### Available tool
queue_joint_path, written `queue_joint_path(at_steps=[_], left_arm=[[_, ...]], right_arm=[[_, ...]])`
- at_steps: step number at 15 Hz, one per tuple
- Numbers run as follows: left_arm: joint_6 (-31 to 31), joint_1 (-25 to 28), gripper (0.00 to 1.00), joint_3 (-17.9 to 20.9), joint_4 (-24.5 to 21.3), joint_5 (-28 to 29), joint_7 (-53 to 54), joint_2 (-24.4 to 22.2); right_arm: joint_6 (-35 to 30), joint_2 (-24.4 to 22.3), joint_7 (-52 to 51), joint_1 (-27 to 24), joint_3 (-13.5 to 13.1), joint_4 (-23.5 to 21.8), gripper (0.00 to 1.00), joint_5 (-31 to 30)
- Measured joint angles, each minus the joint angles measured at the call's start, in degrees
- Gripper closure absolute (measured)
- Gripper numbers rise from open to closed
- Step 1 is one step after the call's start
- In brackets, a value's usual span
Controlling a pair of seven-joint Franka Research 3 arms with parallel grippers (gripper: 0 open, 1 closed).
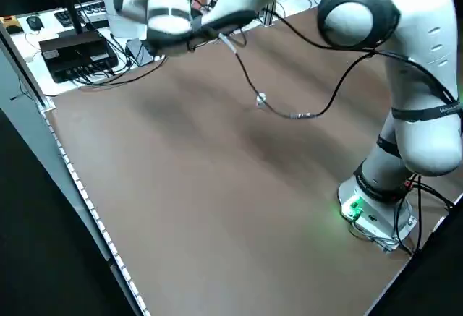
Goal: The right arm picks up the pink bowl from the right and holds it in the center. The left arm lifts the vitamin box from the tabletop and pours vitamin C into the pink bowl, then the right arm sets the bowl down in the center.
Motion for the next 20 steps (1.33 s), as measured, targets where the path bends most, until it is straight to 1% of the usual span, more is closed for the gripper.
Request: queue_joint_path(at_steps=[2, 3, 4, 6, 8, 9, 10, 12, 14, 16, 17, 20], left_arm=[[-2.5, 0.5, 0.00, -0.1, 0.0, -1.4, 7.4, 4.3], [-3.2, 0.7, 0.00, -0.1, 0.0, -1.7, 11.2, 6.2], [-3.6, 1.0, 0.00, -0.1, 0.0, -1.9, 15.1, 7.8], [-4.0, 1.2, 0.00, -0.1, 0.1, -2.1, 24.1, 10.1], [-4.6, 1.2, 0.00, -0.3, 0.1, -2.1, 35.0, 12.1], [-4.7, 1.2, 0.00, -0.3, 0.0, -2.1, 40.0, 13.3], [-4.8, 1.1, 0.00, -0.4, -0.2, -2.1, 43.9, 14.6], [-4.8, 1.1, 0.00, -0.4, -0.3, -2.1, 47.2, 17.3], [-4.8, 1.1, 0.00, -0.5, -0.4, -2.1, 48.2, 19.6], [-4.8, 0.8, 0.00, -0.5, -0.4, -2.1, 48.7, 21.7], [-4.8, 0.6, 0.00, -0.5, -0.4, -2.0, 48.8, 22.6], [-4.7, -0.8, 0.00, -0.5, -0.4, -2.0, 48.9, 24.9]], right_arm=[[1.6, 1.2, 0.0, 0.0, 0.0, 0.0, 0.41, 0.5], [2.2, 1.7, 0.0, 0.0, 0.0, 0.0, 0.43, 0.7], [2.6, 2.1, 0.0, 0.0, 0.0, 0.0, 0.43, 0.7], [3.0, 2.6, 0.0, 0.1, 0.0, 0.0, 0.45, 0.7], [3.1, 2.9, 0.0, 0.1, 0.0, 0.0, 0.49, 0.8], [3.1, 3.0, 0.1, 0.1, 0.0, -0.1, 0.52, 0.8], [3.1, 3.1, 0.1, 0.1, 0.0, -0.1, 0.53, 0.8], [3.1, 3.6, 0.1, 0.1, 0.1, -0.1, 0.55, 0.8], [3.4, 4.0, 0.1, 0.2, 0.1, -0.1, 0.58, 0.8], [3.5, 4.1, 0.1, 0.2, 0.1, -0.1, 0.59, 0.8], [3.5, 4.1, 0.1, 0.2, 0.1, -0.1, 0.63, 0.9], [4.0, 4.3, 0.2, 0.5, 0.1, -0.1, 0.70, 0.9]])
